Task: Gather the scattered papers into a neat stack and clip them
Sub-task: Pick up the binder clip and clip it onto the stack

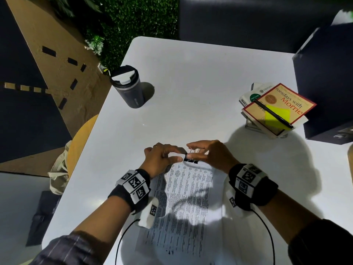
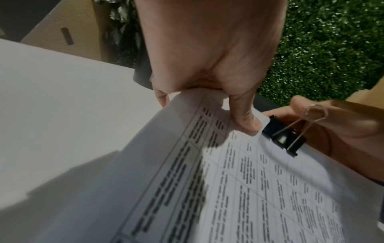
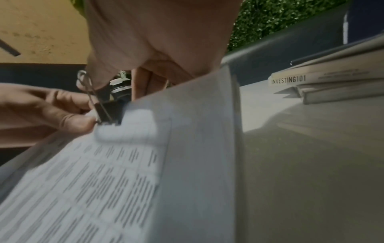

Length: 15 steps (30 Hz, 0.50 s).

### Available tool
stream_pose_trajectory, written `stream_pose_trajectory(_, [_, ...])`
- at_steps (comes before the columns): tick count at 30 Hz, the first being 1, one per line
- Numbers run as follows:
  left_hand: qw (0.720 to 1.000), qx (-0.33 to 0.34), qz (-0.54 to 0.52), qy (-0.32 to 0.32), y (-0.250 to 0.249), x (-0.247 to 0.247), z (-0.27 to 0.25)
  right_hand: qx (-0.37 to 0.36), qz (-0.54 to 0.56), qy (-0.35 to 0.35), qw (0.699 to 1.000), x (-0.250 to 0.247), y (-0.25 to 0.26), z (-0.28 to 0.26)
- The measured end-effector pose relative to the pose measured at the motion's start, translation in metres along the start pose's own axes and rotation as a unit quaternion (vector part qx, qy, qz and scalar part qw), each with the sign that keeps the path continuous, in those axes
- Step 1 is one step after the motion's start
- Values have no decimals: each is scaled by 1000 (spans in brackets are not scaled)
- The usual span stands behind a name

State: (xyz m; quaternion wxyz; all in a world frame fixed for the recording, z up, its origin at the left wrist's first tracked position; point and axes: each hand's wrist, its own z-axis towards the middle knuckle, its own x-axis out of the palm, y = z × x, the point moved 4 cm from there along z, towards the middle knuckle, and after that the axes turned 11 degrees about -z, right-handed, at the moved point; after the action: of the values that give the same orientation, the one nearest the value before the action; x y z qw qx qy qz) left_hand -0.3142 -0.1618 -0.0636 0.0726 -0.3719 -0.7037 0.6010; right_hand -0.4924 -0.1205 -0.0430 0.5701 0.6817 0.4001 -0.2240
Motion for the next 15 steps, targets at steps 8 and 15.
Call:
stream_pose_trajectory(8, [999,32,-21,-1,-2,4,-7,46,-91,177,979,20,-3,-8])
stream_pose_trajectory(15, [998,8,64,-16,3,0,-4,120,-148,153,970,6,-25,-16])
